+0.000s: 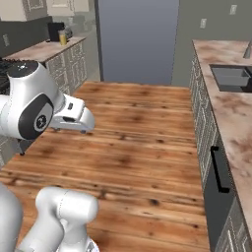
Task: There is a tray on the dining counter. Grab the cup, mug, and pitcher and place them on the tray. The pitcher may be placed next to the tray if it cannot fit the tray.
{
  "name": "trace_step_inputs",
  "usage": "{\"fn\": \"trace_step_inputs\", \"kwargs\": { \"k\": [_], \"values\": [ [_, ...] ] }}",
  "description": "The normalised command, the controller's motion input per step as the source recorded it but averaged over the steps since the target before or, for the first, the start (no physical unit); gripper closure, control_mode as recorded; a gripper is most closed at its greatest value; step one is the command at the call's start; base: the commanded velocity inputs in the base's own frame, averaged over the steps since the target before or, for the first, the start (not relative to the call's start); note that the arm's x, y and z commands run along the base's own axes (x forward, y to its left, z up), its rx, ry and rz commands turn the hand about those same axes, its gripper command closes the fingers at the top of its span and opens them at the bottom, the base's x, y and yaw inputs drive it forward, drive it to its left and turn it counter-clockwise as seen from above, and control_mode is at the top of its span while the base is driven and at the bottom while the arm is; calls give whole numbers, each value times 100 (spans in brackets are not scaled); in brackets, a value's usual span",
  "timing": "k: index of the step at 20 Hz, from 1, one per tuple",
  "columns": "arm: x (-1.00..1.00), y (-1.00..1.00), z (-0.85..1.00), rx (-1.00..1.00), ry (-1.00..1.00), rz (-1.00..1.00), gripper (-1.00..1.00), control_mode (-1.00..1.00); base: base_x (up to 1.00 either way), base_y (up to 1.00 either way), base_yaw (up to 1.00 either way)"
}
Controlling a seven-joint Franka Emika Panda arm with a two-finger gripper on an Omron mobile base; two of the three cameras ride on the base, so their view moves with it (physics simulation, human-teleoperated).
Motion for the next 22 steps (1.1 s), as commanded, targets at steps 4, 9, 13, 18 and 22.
{"fn": "trace_step_inputs", "kwargs": {
  "k": [4, 9, 13, 18, 22],
  "values": [
    [0, 0, 0, 0, 0, 0, -100, 100, 100, 25, 0],
    [0, 0, 0, 0, 0, 0, -100, 100, 100, 28, 0],
    [0, 0, 0, 0, 0, 0, -100, 100, 100, 30, 0],
    [0, 0, 0, 0, 0, 0, -100, 100, 100, 30, 0],
    [0, 0, 0, 0, 0, 0, -100, 100, 100, 32, 0]
  ]
}}
